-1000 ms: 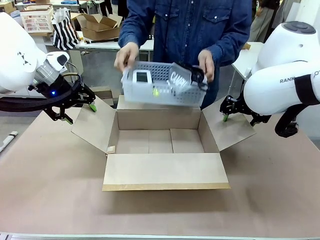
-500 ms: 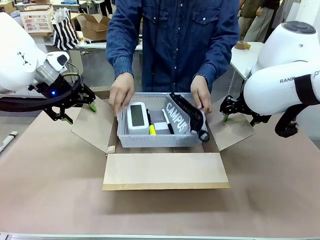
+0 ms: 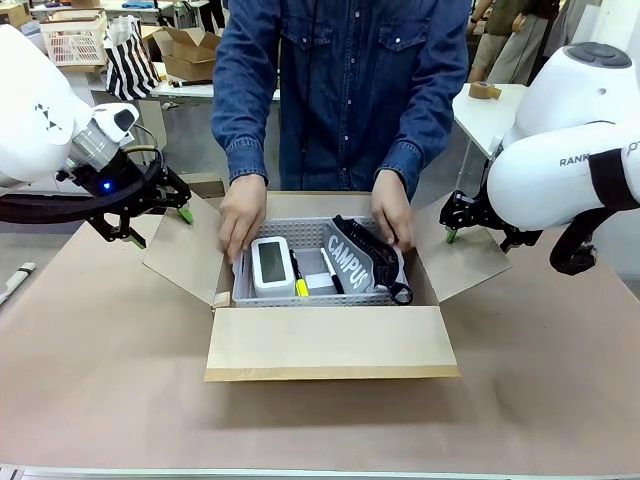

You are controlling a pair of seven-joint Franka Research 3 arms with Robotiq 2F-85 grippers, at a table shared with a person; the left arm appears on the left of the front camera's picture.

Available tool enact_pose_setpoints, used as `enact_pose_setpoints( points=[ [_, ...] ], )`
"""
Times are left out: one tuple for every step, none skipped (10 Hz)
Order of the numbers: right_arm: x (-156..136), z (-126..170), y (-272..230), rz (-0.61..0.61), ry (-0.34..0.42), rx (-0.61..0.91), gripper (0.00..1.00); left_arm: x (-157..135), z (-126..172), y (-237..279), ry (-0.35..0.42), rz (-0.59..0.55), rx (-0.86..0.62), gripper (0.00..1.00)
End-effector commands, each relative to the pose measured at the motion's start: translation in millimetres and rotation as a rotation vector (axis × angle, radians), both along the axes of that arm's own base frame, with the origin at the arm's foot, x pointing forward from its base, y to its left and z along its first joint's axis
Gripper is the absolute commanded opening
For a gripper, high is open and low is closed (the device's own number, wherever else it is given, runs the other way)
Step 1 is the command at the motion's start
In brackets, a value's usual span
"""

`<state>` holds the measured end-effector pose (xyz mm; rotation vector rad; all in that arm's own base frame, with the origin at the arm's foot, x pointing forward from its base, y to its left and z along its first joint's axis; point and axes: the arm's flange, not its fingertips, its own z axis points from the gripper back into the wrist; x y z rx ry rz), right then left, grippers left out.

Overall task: Pack the gift set into the box.
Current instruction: Lift both hands away from the flaps of the Package Box.

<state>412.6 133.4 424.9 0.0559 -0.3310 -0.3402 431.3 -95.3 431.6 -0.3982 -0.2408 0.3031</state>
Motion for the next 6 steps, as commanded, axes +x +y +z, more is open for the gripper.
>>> enact_pose_setpoints(
  points=[
    [2.0, 4.4, 2.5, -0.025, -0.001, -0.013, 1.00, -0.8, 0.4, 1.3, -0.003, -0.001, 0.005, 1.00],
    [2.0, 4.4, 2.5, -0.025, -0.001, -0.013, 1.00, -0.8, 0.4, 1.3, -0.003, -0.001, 0.005, 1.00],
    [2.0, 4.4, 2.5, -0.025, -0.001, -0.013, 1.00, -0.8, 0.4, 1.3, -0.003, -0.001, 0.005, 1.00],
    [2.0, 4.4, 2.5, -0.025, -0.001, -0.013, 1.00, -0.8, 0.4, 1.3, -0.003, -0.001, 0.005, 1.00],
    [2.0, 4.4, 2.5, -0.025, -0.001, -0.013, 1.00, -0.8, 0.4, 1.3, -0.003, -0.001, 0.005, 1.00],
    [2.0, 4.4, 2.5, -0.025, -0.001, -0.013, 1.00, -0.8, 0.4, 1.3, -0.003, -0.001, 0.005, 1.00]
  ],
)
